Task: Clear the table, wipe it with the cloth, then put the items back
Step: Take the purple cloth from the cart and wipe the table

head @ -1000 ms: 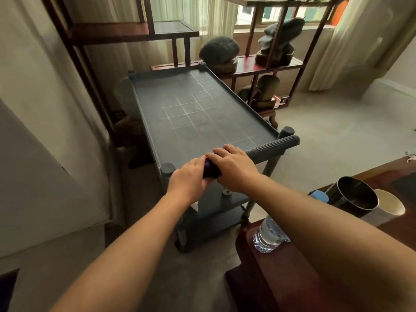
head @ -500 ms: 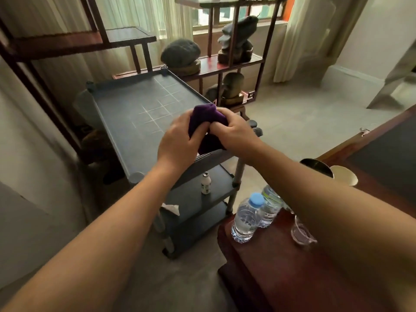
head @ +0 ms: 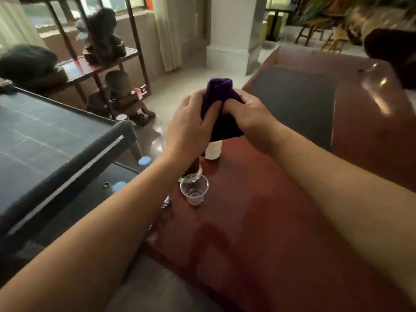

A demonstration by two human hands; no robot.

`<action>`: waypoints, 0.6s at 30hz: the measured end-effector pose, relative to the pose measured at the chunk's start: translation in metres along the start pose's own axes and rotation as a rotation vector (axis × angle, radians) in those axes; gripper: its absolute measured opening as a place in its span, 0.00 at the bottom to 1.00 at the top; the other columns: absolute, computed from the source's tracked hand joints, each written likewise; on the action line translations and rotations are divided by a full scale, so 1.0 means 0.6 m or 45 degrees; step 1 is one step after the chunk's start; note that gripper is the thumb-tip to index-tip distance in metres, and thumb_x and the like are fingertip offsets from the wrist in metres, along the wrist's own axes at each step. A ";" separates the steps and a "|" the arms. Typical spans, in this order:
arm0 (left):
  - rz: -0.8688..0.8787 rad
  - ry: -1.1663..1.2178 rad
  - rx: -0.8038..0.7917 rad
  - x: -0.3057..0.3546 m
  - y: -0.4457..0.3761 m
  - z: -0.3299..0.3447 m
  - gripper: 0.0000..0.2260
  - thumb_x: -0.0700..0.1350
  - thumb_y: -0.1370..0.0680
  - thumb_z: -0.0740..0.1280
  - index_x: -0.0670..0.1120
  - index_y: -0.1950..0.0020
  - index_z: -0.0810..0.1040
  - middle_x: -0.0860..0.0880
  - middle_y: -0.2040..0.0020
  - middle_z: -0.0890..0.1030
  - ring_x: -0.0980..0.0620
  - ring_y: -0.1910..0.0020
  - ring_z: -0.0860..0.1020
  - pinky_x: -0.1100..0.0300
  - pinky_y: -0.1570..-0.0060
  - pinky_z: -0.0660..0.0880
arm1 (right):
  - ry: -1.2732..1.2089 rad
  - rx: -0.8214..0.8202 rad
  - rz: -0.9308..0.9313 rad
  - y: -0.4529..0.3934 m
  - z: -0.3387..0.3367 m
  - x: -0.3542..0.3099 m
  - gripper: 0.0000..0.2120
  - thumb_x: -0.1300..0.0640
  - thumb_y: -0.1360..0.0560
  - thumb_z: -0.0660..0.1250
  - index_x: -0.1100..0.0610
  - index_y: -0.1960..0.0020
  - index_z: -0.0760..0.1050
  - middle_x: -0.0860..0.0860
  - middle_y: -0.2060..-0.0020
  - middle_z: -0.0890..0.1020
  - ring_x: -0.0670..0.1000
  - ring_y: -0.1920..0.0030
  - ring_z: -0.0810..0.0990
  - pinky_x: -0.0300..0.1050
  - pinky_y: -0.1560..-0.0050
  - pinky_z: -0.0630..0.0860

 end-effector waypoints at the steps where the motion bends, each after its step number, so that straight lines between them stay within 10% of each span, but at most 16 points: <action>1: 0.017 0.023 -0.048 0.025 0.008 0.034 0.17 0.55 0.19 0.60 0.50 0.33 0.73 0.50 0.42 0.77 0.55 0.48 0.74 0.65 0.55 0.65 | -0.002 0.048 0.024 0.020 -0.037 0.010 0.14 0.61 0.24 0.60 0.60 0.41 0.75 0.62 0.46 0.81 0.60 0.46 0.81 0.55 0.46 0.80; 10: 0.106 0.104 -0.416 0.214 0.104 0.285 0.16 0.54 0.18 0.58 0.49 0.32 0.72 0.49 0.38 0.77 0.50 0.42 0.75 0.55 0.49 0.70 | -0.026 0.431 0.215 0.198 -0.305 0.096 0.14 0.62 0.27 0.60 0.55 0.44 0.79 0.54 0.58 0.84 0.54 0.58 0.84 0.54 0.62 0.82; 18: 0.136 0.196 -0.609 0.271 0.186 0.382 0.16 0.54 0.19 0.59 0.52 0.32 0.71 0.52 0.38 0.76 0.54 0.42 0.74 0.59 0.53 0.65 | -0.020 0.574 0.338 0.316 -0.399 0.151 0.14 0.60 0.32 0.61 0.55 0.49 0.80 0.49 0.62 0.82 0.50 0.59 0.81 0.51 0.53 0.80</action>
Point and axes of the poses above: each hand's wrist, its own y-axis away from the middle knuckle, its own z-axis out of the palm, x = y × z, the point moved 2 cm from there along -y, towards the middle knuckle
